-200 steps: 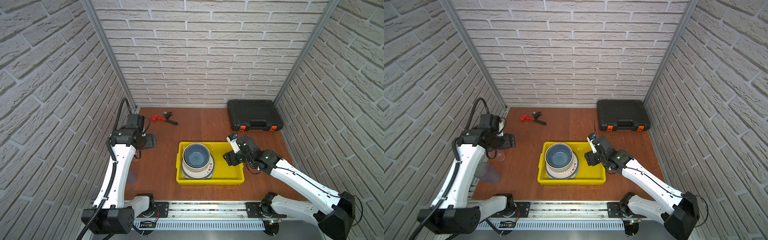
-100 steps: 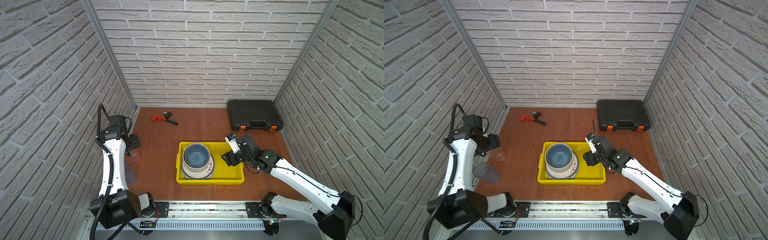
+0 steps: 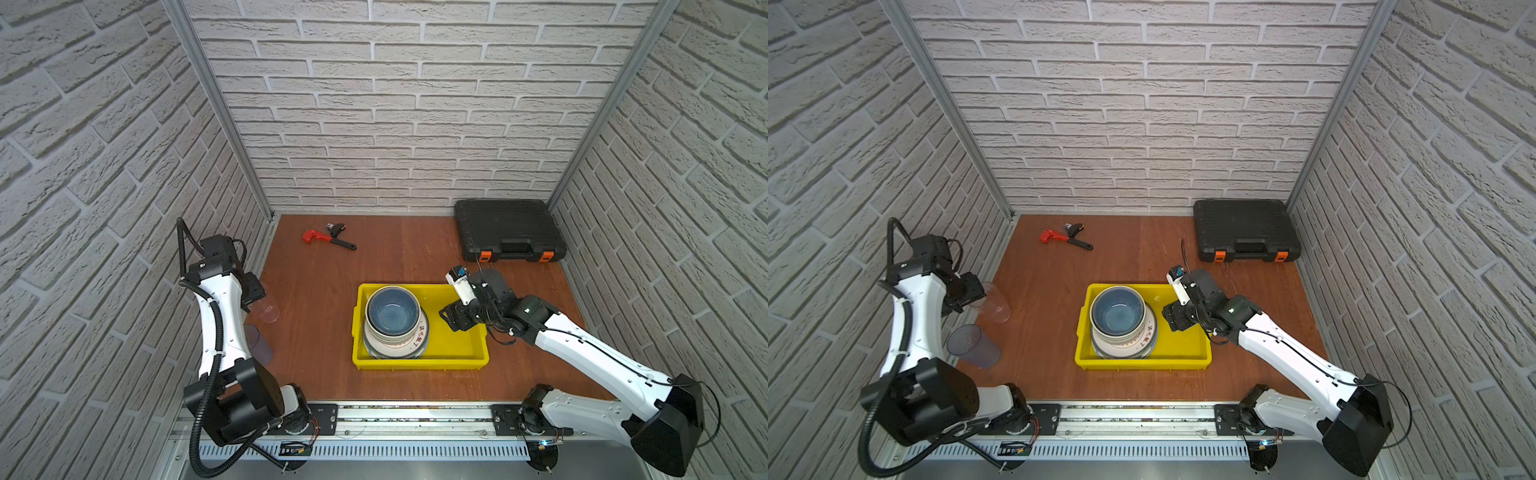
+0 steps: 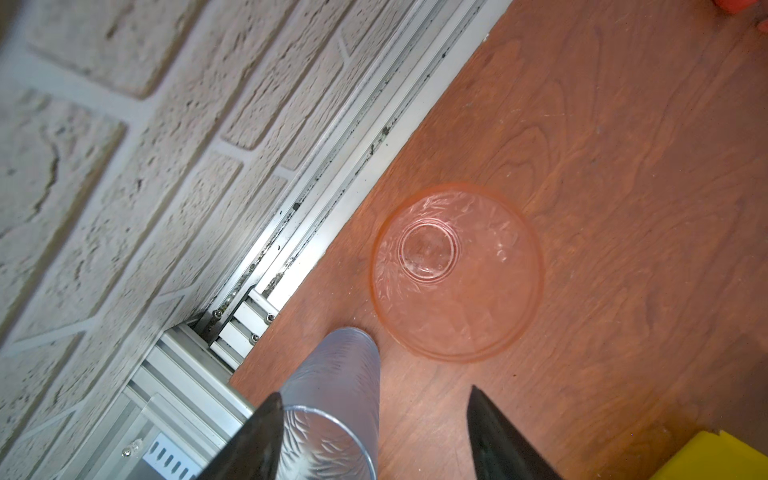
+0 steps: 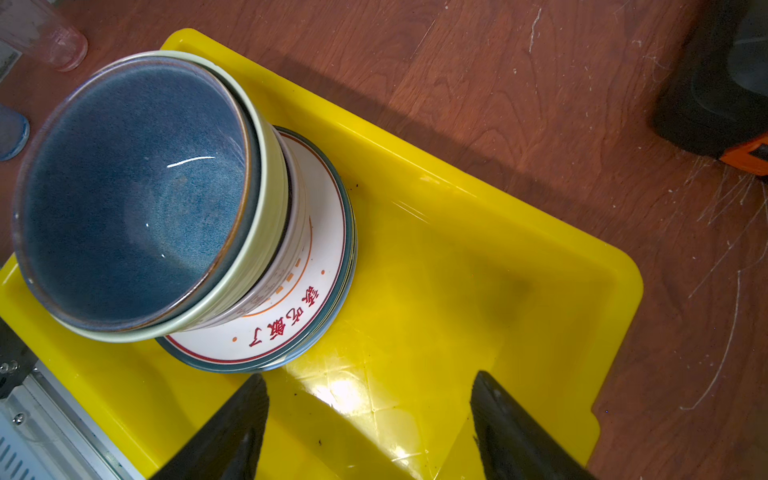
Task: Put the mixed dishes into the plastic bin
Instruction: 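Move the left gripper to the pink plastic cup beside the table edge, then close the left gripper on the pink plastic cup's rim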
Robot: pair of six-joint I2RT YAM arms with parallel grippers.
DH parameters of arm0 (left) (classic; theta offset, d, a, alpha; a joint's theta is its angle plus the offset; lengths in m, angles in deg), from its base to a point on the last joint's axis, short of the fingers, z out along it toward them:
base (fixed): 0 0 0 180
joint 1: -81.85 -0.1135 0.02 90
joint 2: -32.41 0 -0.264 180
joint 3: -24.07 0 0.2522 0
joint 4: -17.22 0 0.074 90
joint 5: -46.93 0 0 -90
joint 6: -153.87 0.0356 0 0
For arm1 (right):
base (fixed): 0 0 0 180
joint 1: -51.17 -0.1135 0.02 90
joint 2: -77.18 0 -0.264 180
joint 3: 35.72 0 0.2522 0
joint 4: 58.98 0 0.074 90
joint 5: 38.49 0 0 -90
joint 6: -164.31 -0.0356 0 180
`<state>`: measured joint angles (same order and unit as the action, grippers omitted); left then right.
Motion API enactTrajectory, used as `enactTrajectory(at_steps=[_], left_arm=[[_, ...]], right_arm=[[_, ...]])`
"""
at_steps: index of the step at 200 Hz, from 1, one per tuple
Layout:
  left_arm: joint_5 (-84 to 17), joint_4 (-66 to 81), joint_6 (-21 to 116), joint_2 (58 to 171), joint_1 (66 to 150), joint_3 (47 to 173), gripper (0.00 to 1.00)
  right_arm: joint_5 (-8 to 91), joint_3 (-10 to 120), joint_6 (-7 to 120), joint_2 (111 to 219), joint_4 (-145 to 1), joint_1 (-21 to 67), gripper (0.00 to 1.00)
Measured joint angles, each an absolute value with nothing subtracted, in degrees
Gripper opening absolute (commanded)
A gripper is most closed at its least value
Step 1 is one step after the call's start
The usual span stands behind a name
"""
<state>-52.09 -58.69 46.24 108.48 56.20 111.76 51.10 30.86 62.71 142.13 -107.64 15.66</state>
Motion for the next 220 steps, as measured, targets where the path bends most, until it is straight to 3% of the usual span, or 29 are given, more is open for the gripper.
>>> enactTrajectory(at_steps=[43,91,120,220], left_arm=[[-50.99,-55.74,46.22,112.13,54.96,111.39,0.65],[-50.38,-53.40,46.33,115.26,54.37,109.12,0.53],[-49.75,-52.46,46.51,115.59,54.17,107.50,0.37],[-45.22,-49.60,47.77,117.23,54.17,105.14,0.09]], right_arm=[[50.49,31.71,62.56,142.59,-107.25,15.66,0.78],[50.23,32.15,62.49,143.55,-106.92,15.66,0.78],[50.20,32.15,62.47,143.66,-106.77,15.66,0.78],[50.20,32.54,62.08,144.51,-106.66,15.68,0.78]])
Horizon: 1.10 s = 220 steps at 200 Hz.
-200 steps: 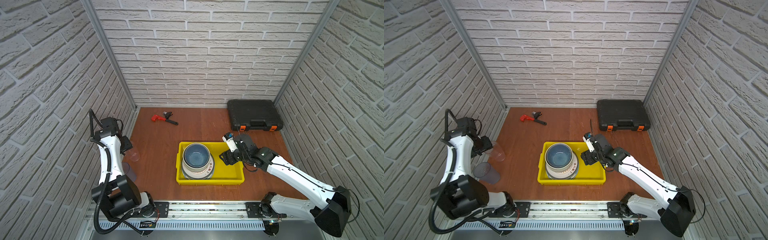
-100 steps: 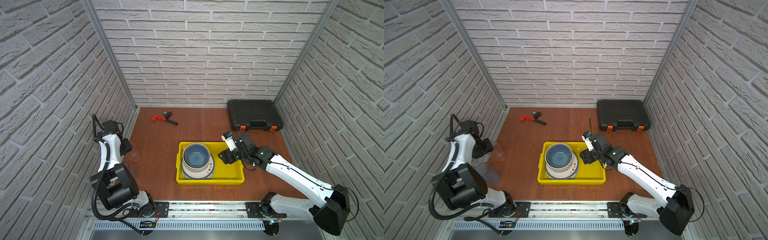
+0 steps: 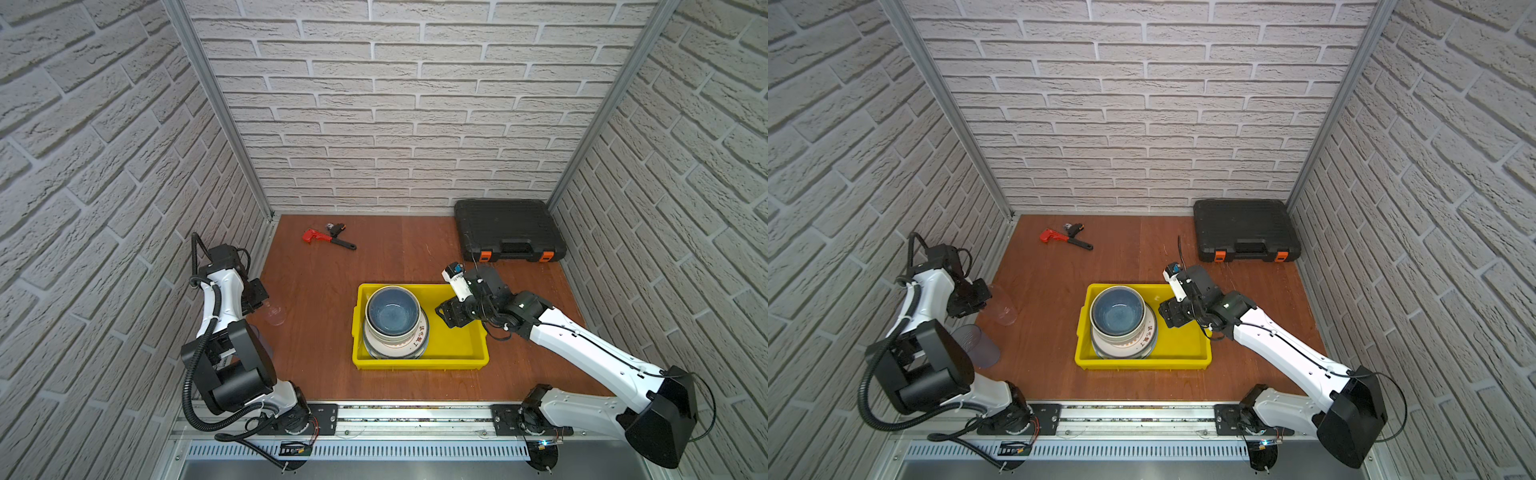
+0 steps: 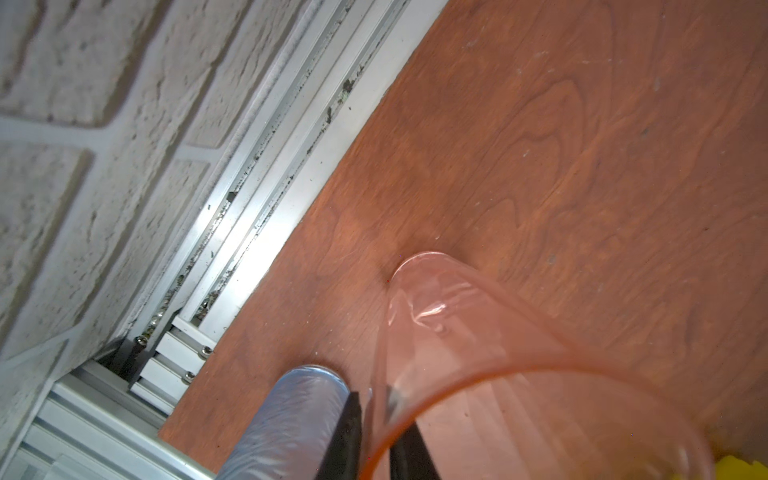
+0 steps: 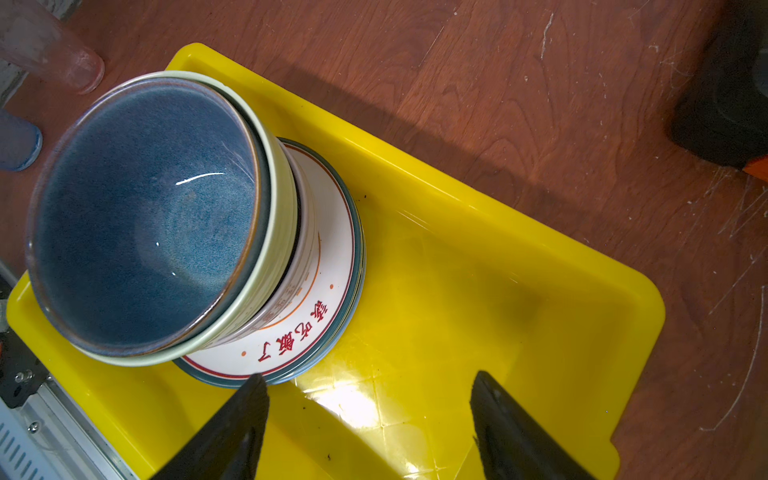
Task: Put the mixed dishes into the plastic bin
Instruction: 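Close the left gripper on the pink plastic cup's rim, then lift the pink cup with the left gripper while the right rises toward it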
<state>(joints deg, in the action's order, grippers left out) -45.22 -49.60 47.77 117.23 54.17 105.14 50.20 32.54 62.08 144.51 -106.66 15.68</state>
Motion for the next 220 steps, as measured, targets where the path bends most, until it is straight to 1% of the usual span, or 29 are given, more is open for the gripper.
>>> enactTrajectory(at_steps=[61,95,125,137,151,198,220], left_arm=[[-39.17,-48.68,47.49,116.68,56.31,104.90,0.06],[-34.49,-48.88,46.75,113.40,58.02,105.56,0.05],[-32.20,-48.96,45.41,110.74,60.16,108.75,0.03],[-31.89,-49.05,44.78,109.73,62.04,110.26,0.03],[-31.96,-49.31,44.01,108.62,65.06,111.96,0.00],[-33.25,-49.49,40.67,103.24,75.81,115.22,0.00],[-34.49,-50.06,39.95,101.36,78.74,117.36,0.00]], right_arm=[[50.14,33.61,60.42,144.51,-106.83,15.70,0.77],[50.12,34.11,59.74,143.68,-106.79,15.70,0.77],[49.88,34.81,59.67,143.05,-106.83,15.70,0.77],[49.35,35.27,59.70,143.05,-106.83,15.70,0.77],[48.61,36.12,59.70,143.05,-106.83,15.66,0.76],[46.49,41.89,59.70,143.05,-106.79,15.14,0.76],[45.51,43.73,59.63,143.07,-106.66,14.87,0.75]])
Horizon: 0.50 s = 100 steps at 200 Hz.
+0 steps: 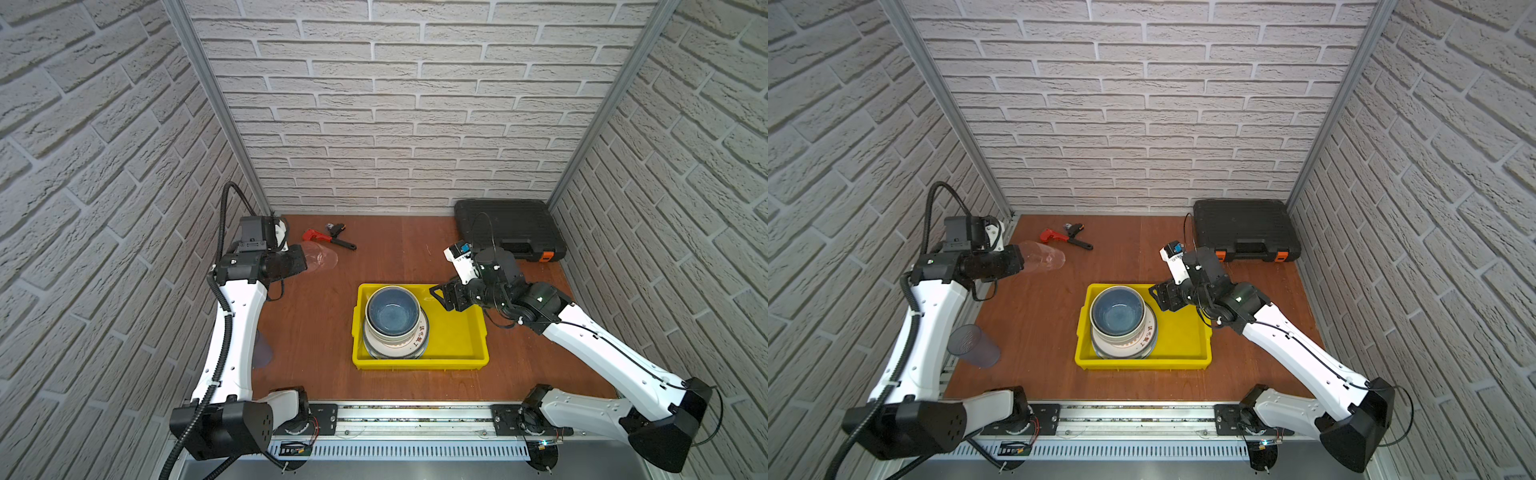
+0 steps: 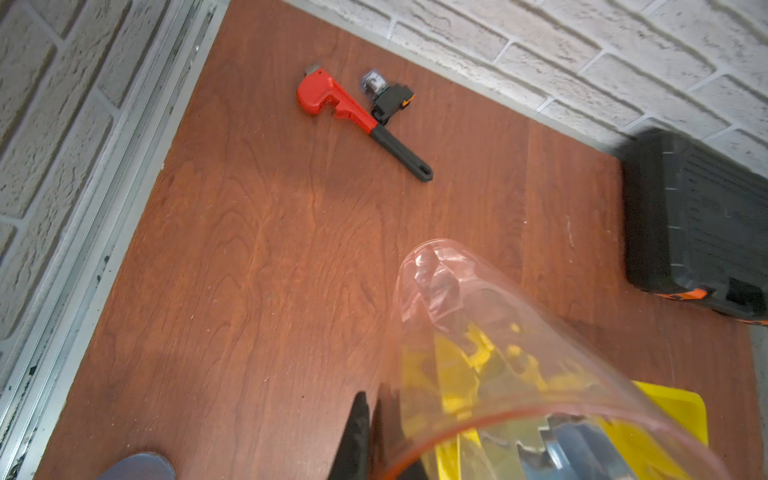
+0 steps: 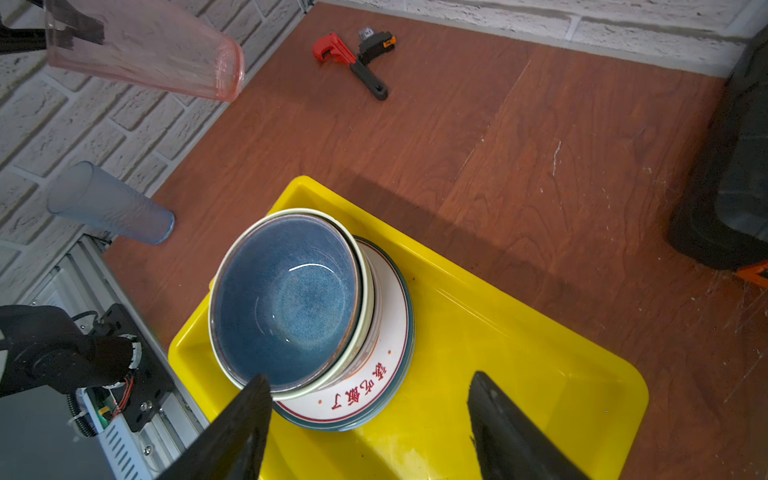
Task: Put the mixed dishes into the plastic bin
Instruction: 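Lift the pink cup with the left gripper while the right rises toward it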
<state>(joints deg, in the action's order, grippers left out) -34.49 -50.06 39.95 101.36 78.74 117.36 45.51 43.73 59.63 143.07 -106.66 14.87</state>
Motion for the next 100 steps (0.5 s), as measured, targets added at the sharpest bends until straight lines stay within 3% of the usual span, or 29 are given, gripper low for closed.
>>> enactTrajectory(at_steps=[47,100], left_arm=[[-37.01,-49.97,39.55,98.93,84.31,120.79,0.00],[-44.39,-47.54,39.84,97.32,99.79,119.74,0.00]], right_arm=[[43.45,45.02,59.00,143.57,-105.17,14.04,0.73],[42.82,48.19,58.21,145.63,-104.23,12.53,0.71]])
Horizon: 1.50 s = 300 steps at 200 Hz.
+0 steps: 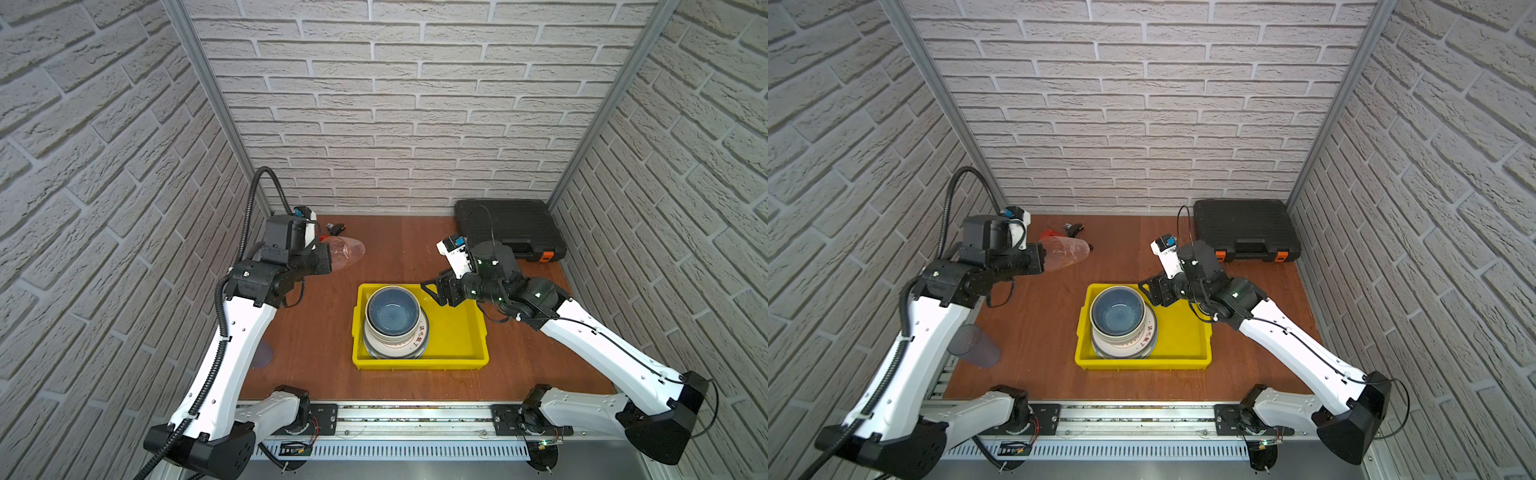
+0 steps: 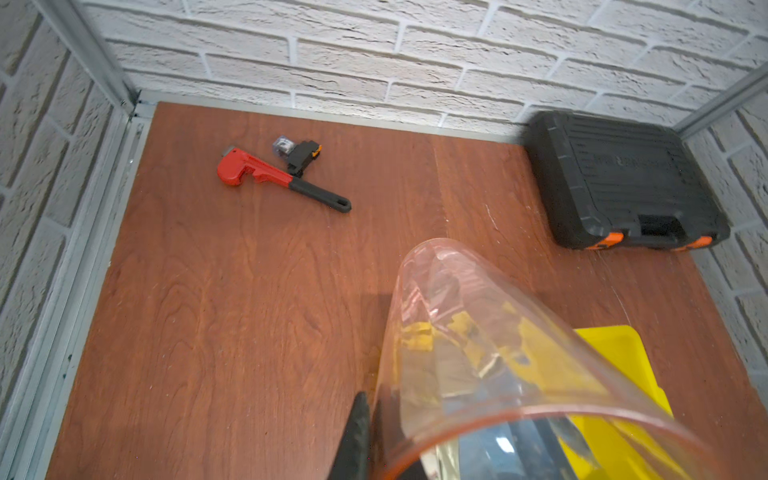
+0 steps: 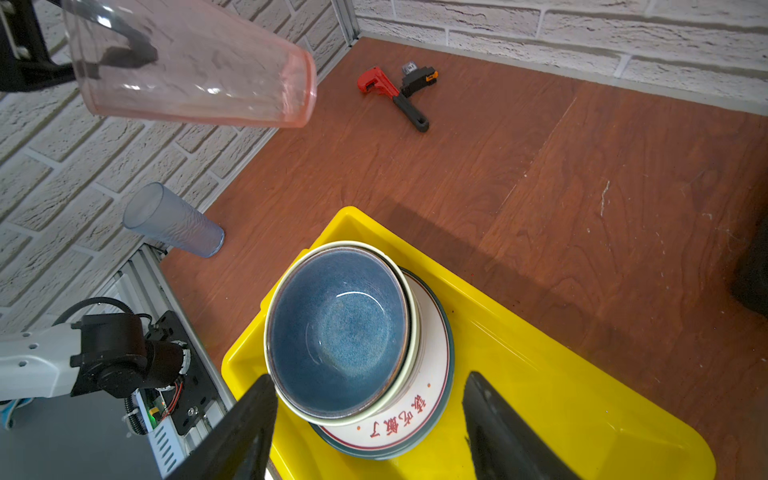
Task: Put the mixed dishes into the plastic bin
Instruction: 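Lift the pink cup with the left gripper while the right rises toward it, then bring the pink cup over the bin toward the right gripper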
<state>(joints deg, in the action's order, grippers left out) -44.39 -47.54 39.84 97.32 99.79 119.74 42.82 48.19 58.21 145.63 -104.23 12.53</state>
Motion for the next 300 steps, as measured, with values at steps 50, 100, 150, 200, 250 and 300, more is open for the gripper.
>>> enactTrajectory(at_steps=[50,100,150,200,250,300], left_arm=[[-51.43,-44.66,39.95,101.12,112.55,120.09,0.00],[-58.16,-44.51,40.06,107.74,120.77,122.96,0.00],[-66.53,-44.22,40.04,112.66,129.14,128.31,0.00],[-72.74,-42.93,40.06,115.13,134.34,129.34,0.00],[-75.12,-41.05,40.06,115.22,136.81,129.34,0.00],[-76.59,-40.64,40.32,115.30,137.49,129.14,0.00]], right_arm=[[42.97,53.09,58.17,147.99,-103.25,11.20,0.68],[43.54,54.97,57.27,148.88,-102.07,10.81,0.66],[43.71,55.60,56.05,150.78,-101.08,10.70,0.63],[44.92,55.62,55.19,151.61,-100.21,10.46,0.58],[51.58,55.62,54.56,151.94,-100.10,10.39,0.52],[54.99,55.62,53.49,152.82,-99.90,10.02,0.45]])
